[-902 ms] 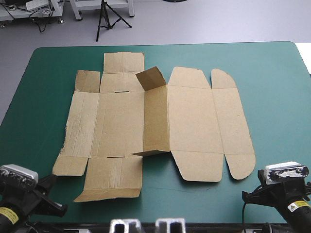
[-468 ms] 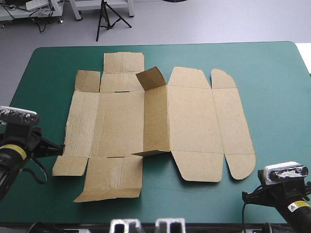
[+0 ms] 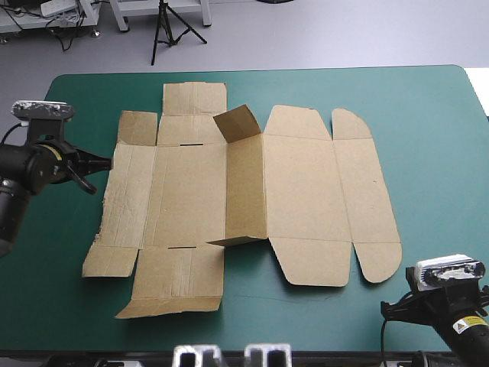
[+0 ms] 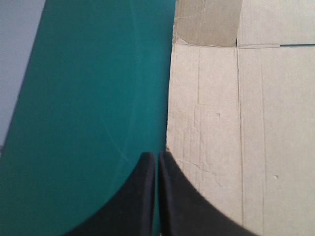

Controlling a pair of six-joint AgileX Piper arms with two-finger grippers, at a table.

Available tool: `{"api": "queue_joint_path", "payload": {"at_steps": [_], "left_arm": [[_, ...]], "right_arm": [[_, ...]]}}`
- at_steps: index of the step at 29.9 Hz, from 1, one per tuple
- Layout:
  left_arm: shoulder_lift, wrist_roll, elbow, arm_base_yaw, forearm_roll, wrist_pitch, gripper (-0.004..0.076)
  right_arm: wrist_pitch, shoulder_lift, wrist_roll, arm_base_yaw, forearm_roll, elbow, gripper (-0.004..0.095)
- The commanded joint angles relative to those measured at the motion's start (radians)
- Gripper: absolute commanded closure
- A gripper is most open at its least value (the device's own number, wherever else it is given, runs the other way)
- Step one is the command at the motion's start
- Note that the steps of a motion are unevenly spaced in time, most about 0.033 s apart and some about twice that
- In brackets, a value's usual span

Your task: Fold the box

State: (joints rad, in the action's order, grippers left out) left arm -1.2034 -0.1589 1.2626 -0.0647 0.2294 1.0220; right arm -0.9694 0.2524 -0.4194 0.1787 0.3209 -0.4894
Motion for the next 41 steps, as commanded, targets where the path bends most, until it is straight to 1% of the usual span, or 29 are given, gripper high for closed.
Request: {"api": "queue_joint_path", "payload": {"at_steps": [1,5,9,12,20,22,24,26,27,29,30,33,34,37,41], "left_arm": [[-0.039,0.121,0.073,0.183,-0.238,-0.028,0.0708],[-0.095,0.238,0.078,0.416,-0.566,0.014,0.0708],[-0.168,0.321,0.078,0.59,-0.791,0.132,0.0709],[-0.206,0.337,0.08,0.637,-0.818,0.184,0.0713],[-0.259,0.337,0.082,0.64,-0.796,0.259,0.071],[-0.271,0.339,0.085,0.64,-0.796,0.275,0.0694],[-0.271,0.34,0.088,0.64,-0.796,0.275,0.0647],[-0.274,0.34,0.09,0.64,-0.796,0.275,0.0578],[-0.274,0.343,0.091,0.64,-0.796,0.275,0.0514],[-0.274,0.363,0.091,0.64,-0.789,0.275,0.0413],[-0.276,0.366,0.091,0.64,-0.783,0.275,0.0336],[-0.276,0.366,0.091,0.64,-0.746,0.275,0.0223],[-0.276,0.363,0.091,0.64,-0.733,0.275,0.0218],[-0.276,0.368,0.083,0.64,-0.682,0.275,0.0236],[-0.278,0.46,0.015,0.64,-0.694,0.272,0.0248]], "right_arm": [[0.059,0.009,-0.009,-0.001,0.013,-0.028,0.0926],[0.066,0.009,-0.013,-0.001,0.013,-0.028,0.0926],[0.066,0.009,-0.013,-0.001,0.011,-0.028,0.0926],[0.066,0.009,-0.013,-0.001,0.001,-0.028,0.0926],[0.066,0.009,-0.013,-0.001,-0.017,-0.028,0.0926],[0.066,0.009,-0.013,-0.001,-0.02,-0.028,0.0926],[0.066,0.009,-0.013,-0.001,-0.022,-0.028,0.0926],[0.066,0.009,-0.013,-0.001,-0.022,-0.028,0.0926],[0.066,0.009,-0.013,-0.001,-0.022,-0.028,0.0926],[0.063,0.009,-0.013,-0.001,-0.022,-0.028,0.0926],[0.058,0.009,-0.013,-0.001,-0.022,-0.028,0.0926],[0.058,0.009,-0.013,-0.001,-0.022,-0.028,0.0926],[0.058,0.009,-0.013,-0.001,-0.022,-0.028,0.0926],[0.058,0.009,-0.013,-0.001,-0.022,-0.028,0.0926],[0.058,0.009,-0.013,-0.001,-0.024,-0.028,0.0926]]}}
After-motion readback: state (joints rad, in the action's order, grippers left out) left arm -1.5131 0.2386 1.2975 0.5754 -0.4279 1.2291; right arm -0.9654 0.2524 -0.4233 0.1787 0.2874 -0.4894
